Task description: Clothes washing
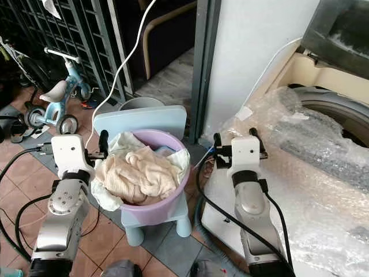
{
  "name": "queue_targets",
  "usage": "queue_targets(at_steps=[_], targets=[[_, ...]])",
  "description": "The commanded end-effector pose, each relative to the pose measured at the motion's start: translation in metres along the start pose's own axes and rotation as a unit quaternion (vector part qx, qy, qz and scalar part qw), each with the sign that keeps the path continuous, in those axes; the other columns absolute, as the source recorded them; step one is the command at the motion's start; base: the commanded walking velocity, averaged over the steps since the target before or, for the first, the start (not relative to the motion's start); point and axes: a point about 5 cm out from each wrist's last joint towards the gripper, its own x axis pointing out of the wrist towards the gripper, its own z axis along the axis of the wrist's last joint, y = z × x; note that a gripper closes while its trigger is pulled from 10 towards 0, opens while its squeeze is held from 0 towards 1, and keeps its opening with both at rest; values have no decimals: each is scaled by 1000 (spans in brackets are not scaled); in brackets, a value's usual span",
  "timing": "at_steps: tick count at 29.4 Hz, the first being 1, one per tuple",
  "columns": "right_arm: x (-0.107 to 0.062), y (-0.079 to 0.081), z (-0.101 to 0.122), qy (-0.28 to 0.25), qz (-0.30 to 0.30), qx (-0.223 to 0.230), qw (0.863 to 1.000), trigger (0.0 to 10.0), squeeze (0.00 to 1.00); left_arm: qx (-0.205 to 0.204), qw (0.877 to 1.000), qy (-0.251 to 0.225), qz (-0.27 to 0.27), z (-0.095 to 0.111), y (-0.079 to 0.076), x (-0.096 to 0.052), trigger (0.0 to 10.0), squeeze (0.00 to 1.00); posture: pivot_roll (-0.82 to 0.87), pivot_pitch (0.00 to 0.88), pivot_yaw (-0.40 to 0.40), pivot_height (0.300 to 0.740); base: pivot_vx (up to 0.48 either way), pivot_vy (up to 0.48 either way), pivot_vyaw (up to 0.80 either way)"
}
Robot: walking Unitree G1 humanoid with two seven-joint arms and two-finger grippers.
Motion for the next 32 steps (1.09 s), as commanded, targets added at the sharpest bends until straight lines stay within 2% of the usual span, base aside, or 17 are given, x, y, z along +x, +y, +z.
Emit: queue_targets(at_steps=[1,3,4,5,6,7,10,13,17,20,22,24,26,29,32], targets=[[2,13,11,-25,37,-8,999,10000,486,0,1000,10,-1,-2,-5,2,10000,0,-2,91,3,740,0,0,794],[3,15,13,-28,40,-3,999,10000,486,-2,1000,11,1,-2,-6,2,10000,0,0,94,1,740,0,0,794],[3,16,14,-28,44,-1,999,10000,431,-5,1000,14,3,-2,-6,2,10000,0,6,98,0,740,0,277,800],[4,17,14,-28,56,-1,998,10000,243,-9,1000,22,6,-4,-6,1,10000,0,11,101,-1,740,0,480,800],[4,18,15,-29,62,-1,998,10000,243,-9,1000,27,8,-5,-6,1,10000,0,11,101,-1,740,0,480,800],[2,17,14,-26,70,1,997,10000,0,-7,1000,29,8,-6,-5,-1,10000,0,18,107,-4,740,0,480,800],[2,14,12,-21,70,3,997,10000,0,-6,1000,28,6,-6,-5,-3,10000,0,21,110,-5,740,0,480,588],[5,4,10,-9,38,15,999,10000,0,-1,1000,29,4,-7,-3,-5,10000,0,26,118,2,740,0,480,0],[6,-2,0,20,19,2,1000,10000,0,19,999,37,4,-9,-2,-8,10000,0,30,126,10,740,0,480,0],[6,-14,-10,57,-27,36,997,10000,0,21,999,24,-24,-6,-1,-11,10000,0,35,136,17,740,0,476,0],[7,-19,-13,73,-48,50,995,10000,0,39,999,18,-15,-6,2,-10,10000,0,40,146,20,740,240,259,0],[8,-22,-15,82,-61,60,993,10000,0,30,999,25,-9,-6,5,-11,10000,0,43,158,26,740,0,0,0],[10,-25,-17,89,-72,71,991,10000,0,2,999,43,-11,-7,5,-12,10000,0,58,169,35,740,0,0,0],[11,-26,-16,94,-76,91,988,10000,0,1,999,39,-14,-2,4,-14,10000,0,79,188,41,740,0,0,0],[10,-24,-14,95,-79,88,989,10000,0,10,999,36,-11,0,6,-16,10000,0,67,201,44,740,0,0,0]])
